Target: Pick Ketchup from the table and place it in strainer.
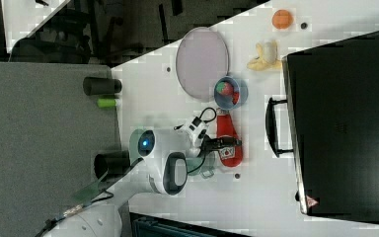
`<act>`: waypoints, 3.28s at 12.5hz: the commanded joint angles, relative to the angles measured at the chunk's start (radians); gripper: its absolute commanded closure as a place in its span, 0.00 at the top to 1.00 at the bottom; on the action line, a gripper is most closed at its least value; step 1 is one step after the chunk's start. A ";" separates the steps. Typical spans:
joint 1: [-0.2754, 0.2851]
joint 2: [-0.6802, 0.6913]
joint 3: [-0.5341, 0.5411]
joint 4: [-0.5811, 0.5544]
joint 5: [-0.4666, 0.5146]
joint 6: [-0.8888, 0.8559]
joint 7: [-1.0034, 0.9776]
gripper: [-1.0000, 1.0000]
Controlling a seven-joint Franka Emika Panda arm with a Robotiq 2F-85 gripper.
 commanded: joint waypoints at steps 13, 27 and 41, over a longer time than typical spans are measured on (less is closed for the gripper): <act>0.010 -0.498 0.012 0.065 0.003 -0.447 0.006 0.63; 0.054 -0.537 0.444 0.270 0.029 -0.658 0.560 0.63; 0.135 0.023 0.657 0.253 -0.046 -0.067 1.037 0.63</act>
